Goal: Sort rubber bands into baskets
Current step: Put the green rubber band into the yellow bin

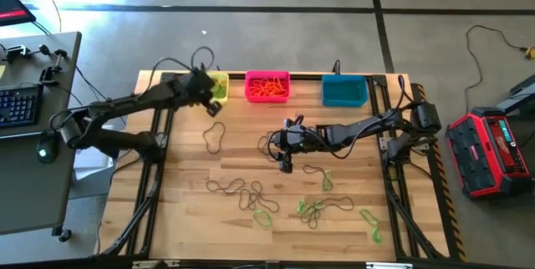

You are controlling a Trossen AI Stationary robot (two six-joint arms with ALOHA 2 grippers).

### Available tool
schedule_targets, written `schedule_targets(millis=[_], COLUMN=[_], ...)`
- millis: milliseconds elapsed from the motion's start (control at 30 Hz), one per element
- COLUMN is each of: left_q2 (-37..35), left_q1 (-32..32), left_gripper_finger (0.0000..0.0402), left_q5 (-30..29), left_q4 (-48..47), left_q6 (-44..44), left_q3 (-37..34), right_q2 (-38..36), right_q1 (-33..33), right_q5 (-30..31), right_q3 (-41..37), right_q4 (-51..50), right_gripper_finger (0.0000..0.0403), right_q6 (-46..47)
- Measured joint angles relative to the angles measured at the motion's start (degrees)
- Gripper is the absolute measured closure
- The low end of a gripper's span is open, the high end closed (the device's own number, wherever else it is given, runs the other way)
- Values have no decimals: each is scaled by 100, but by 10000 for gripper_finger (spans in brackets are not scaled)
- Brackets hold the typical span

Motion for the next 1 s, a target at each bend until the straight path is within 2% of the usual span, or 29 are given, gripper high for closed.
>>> schedule_targets(millis=[133,200,300,500,767,900,1000], left_q2=[229,411,698,1184,1126,822,435], left_q1=[739,989,1226,1455,1469,1388,1171], left_gripper_finger=[401,401,401,384,313,281,270], left_q5=[241,450,604,605,488,692,1069], left_q4=[236,335,506,795,1111,1306,1966], left_q6=[311,365,433,668,656,647,640], left_q3=[0,1,0,2,2,-26,-360], right_q2=[0,0,0,-14,-423,-678,-787], right_q1=[-28,-54,-110,-181,-183,-140,-3], right_q5=[273,361,394,405,483,611,669], right_q3=[0,0,0,0,0,0,0], right_q4=[2,5,13,-25,-561,-994,-1467], right_gripper_finger=[211,225,270,388,398,400,402], right_q6=[-35,101,389,496,516,608,681])
